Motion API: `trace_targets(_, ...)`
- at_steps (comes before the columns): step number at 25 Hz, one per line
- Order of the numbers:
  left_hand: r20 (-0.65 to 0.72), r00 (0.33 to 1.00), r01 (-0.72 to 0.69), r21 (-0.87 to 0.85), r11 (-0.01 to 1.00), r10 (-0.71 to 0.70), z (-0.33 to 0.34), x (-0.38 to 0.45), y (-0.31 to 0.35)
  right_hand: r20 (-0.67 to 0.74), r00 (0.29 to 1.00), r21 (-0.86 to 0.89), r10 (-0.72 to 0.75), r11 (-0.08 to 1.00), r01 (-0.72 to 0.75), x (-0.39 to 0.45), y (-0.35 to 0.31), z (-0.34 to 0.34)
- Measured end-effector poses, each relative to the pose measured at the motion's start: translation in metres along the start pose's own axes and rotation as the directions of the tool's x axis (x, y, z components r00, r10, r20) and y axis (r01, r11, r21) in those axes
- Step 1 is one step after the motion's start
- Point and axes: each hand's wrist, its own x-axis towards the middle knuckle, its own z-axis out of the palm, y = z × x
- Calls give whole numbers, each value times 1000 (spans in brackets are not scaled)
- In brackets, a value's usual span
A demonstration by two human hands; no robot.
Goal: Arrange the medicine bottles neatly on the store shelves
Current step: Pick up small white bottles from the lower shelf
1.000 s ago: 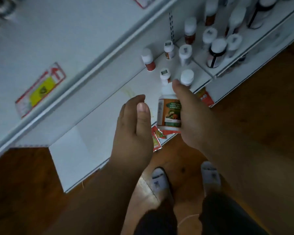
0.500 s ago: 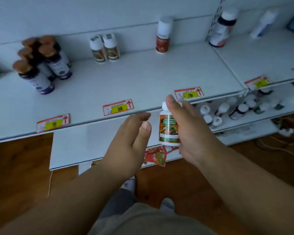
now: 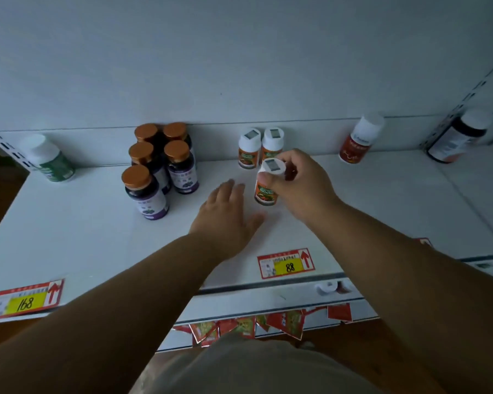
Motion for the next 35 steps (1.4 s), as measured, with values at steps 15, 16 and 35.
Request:
trace_targets(15,-24,998,61,59,996,-59,21,56,-9,-17,994,-291,-112,951,102,56,-5,34)
trace_targets(16,-28,998,48,40,998,-47,19,54,-10,-24,994,-280,-111,955,100,53,-4,34)
trace_targets(35,-108,943,-330,-178,927,315,121,-154,143,-235,967,-287,-94,958,23,-243,169,-79)
